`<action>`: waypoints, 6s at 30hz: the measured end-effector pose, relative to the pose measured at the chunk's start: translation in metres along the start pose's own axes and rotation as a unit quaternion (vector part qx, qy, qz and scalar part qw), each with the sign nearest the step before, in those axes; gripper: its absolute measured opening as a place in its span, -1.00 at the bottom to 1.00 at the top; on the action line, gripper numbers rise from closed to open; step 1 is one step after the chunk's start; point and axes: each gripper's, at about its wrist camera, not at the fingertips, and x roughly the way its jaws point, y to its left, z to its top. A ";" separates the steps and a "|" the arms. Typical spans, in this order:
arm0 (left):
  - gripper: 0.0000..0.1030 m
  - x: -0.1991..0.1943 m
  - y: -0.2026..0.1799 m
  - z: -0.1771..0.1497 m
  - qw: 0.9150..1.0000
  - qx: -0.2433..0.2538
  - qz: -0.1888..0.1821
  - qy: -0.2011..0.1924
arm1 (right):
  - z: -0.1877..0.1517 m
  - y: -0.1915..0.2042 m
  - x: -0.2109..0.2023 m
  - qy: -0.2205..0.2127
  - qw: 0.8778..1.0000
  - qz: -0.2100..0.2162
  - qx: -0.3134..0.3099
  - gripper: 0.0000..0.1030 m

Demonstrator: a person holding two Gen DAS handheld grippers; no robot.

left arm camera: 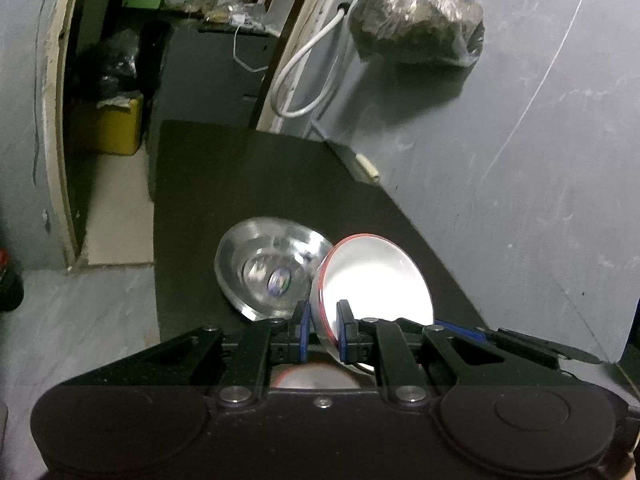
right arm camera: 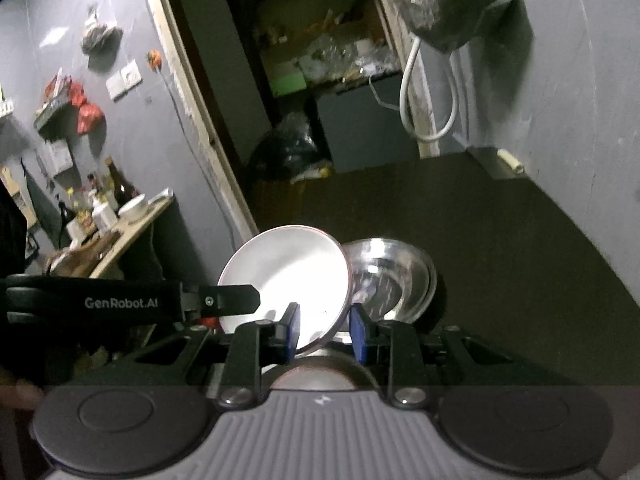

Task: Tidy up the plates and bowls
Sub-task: 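Lift the white bowl and carry it toward the stacked dishes, then lower the held white bowl into the other red-rimmed white bowl, then open both grippers and move them off the nested bowls, then close both grippers on the rim of the steel bowl holding white bowls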

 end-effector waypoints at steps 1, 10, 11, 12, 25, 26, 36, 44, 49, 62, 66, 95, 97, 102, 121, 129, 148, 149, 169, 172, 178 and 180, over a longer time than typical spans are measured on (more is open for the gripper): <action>-0.72 0.000 0.000 -0.003 1.000 -0.002 0.001 0.004 | -0.002 0.000 0.000 0.005 1.000 0.000 -0.001 -0.42; -0.71 0.002 0.012 -0.025 0.999 -0.024 0.006 0.037 | -0.018 0.004 0.006 0.063 0.998 0.005 -0.010 -0.42; -0.71 0.002 0.012 -0.026 0.999 -0.024 0.007 0.038 | -0.019 0.004 0.006 0.064 0.998 0.006 -0.009 -0.42; -0.71 0.002 0.012 -0.027 0.999 -0.025 0.008 0.039 | -0.019 0.004 0.006 0.066 0.998 0.006 -0.009 -0.42; -0.70 0.010 0.010 -0.040 0.998 -0.038 0.019 0.047 | -0.026 -0.001 0.013 0.116 0.993 0.006 -0.012 -0.42; -0.70 0.011 0.010 -0.042 0.998 -0.039 0.020 0.048 | -0.026 -0.001 0.014 0.119 0.993 0.007 -0.013 -0.42; -0.70 0.022 0.006 -0.049 0.996 -0.044 0.040 0.062 | -0.030 -0.002 0.019 0.148 0.989 0.007 -0.026 -0.41; -0.70 0.031 0.004 -0.051 0.995 -0.044 0.055 0.074 | -0.031 -0.006 0.024 0.166 0.986 0.011 -0.028 -0.42; -0.70 0.035 0.002 -0.051 0.993 -0.043 0.069 0.082 | -0.029 -0.005 0.027 0.171 0.985 0.013 -0.035 -0.42; -0.69 0.035 0.003 -0.054 0.991 -0.041 0.090 0.091 | -0.028 -0.003 0.031 0.179 0.983 0.018 -0.043 -0.41; -0.69 0.034 0.003 -0.054 0.991 -0.042 0.088 0.090 | -0.028 -0.003 0.031 0.179 0.983 0.018 -0.042 -0.41; 0.98 -0.042 0.013 -0.041 0.989 -0.034 0.129 -0.068 | -0.014 -0.006 -0.017 0.061 0.996 -0.058 0.005 0.99; 0.98 -0.046 0.013 -0.038 0.988 -0.033 0.131 -0.072 | -0.009 -0.008 -0.016 0.068 0.996 -0.058 0.001 0.99; 0.98 -0.050 0.017 -0.022 0.989 -0.057 0.120 -0.065 | 0.001 -0.009 -0.015 0.087 0.994 -0.059 -0.024 0.99; 0.98 -0.043 -0.015 -0.006 0.978 -0.025 0.205 -0.013 | 0.016 -0.040 -0.021 0.148 0.985 -0.073 -0.042 1.00; 0.98 -0.043 -0.006 0.001 0.979 0.015 0.204 0.022 | 0.005 -0.045 -0.012 0.160 0.983 -0.091 -0.007 1.00; 0.98 -0.026 0.069 -0.005 0.990 0.074 0.092 0.079 | -0.012 0.001 -0.014 0.159 0.961 -0.221 0.045 1.00; 0.98 -0.023 0.070 -0.007 0.990 0.074 0.086 0.083 | -0.013 0.003 -0.016 0.160 0.960 -0.225 0.042 1.00; 0.98 -0.001 0.084 -0.013 0.988 0.026 0.086 0.125 | -0.002 -0.002 0.021 0.203 0.960 -0.192 -0.019 1.00; 0.98 0.006 0.078 -0.012 0.988 0.023 0.074 0.132 | -0.002 -0.010 0.023 0.208 0.958 -0.194 -0.018 1.00; 0.98 0.027 0.063 -0.014 0.984 0.035 0.062 0.160 | -0.002 -0.026 0.031 0.232 0.953 -0.195 -0.016 1.00; 0.97 0.031 0.059 -0.015 0.983 0.040 0.066 0.167 | -0.001 -0.029 0.033 0.236 0.952 -0.192 -0.019 1.00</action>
